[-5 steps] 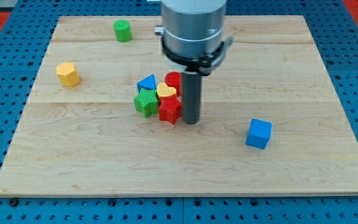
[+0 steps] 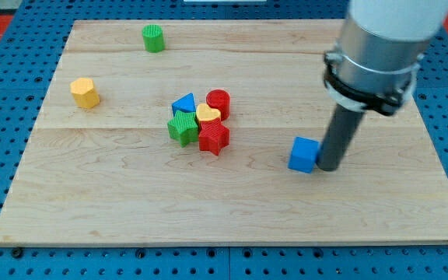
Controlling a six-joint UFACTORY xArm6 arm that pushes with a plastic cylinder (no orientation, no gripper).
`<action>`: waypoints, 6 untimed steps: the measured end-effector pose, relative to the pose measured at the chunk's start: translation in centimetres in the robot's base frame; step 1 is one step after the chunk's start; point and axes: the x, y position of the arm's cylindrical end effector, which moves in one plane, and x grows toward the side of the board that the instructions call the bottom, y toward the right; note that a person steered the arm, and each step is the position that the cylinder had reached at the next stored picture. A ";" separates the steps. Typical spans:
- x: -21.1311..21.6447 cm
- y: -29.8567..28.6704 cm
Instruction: Move the blue cube closer to the group of blocks
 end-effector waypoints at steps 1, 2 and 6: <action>-1.5 -1.8; 2.0 -0.3; -0.8 -3.2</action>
